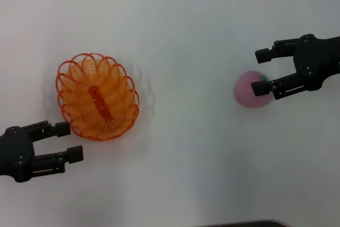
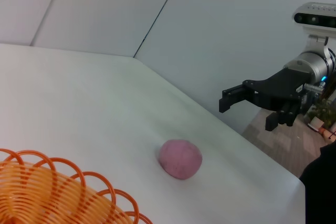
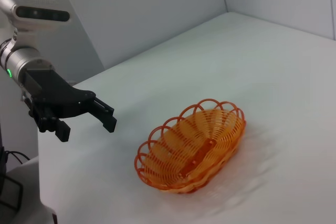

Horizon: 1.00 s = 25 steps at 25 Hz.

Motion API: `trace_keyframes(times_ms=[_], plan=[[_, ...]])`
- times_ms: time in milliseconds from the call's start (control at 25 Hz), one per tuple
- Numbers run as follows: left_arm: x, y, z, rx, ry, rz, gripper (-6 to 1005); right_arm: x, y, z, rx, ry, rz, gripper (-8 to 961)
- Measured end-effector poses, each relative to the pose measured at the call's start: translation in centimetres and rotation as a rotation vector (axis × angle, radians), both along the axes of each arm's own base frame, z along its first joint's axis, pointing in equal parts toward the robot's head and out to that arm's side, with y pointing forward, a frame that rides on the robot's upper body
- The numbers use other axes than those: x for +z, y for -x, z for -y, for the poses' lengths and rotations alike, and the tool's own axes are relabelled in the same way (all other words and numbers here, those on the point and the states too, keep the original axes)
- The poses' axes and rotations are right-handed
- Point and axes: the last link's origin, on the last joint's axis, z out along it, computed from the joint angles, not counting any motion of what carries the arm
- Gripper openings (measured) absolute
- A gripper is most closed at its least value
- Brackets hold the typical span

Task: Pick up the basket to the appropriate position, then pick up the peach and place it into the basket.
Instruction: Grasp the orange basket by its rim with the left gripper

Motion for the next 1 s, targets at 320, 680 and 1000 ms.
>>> trace_keyframes(times_ms=[320,680,1000], plan=[[-0.1,-0.1,0.0,-0.002,0.001,0.004,840,-0.1,0.1,0.0,0.002,0.002,-0.002,945],[0.0,-0.3,-0.2,-0.006,-0.009,0.014,840,-0.1,0.2,0.0,0.006,-0.001,0.000,946],[2.3,-0.8,-2.3,0.058,-0.129,0.063,841,0.1,0.1,-0.2,0.001,-0.016,-0.002,945]])
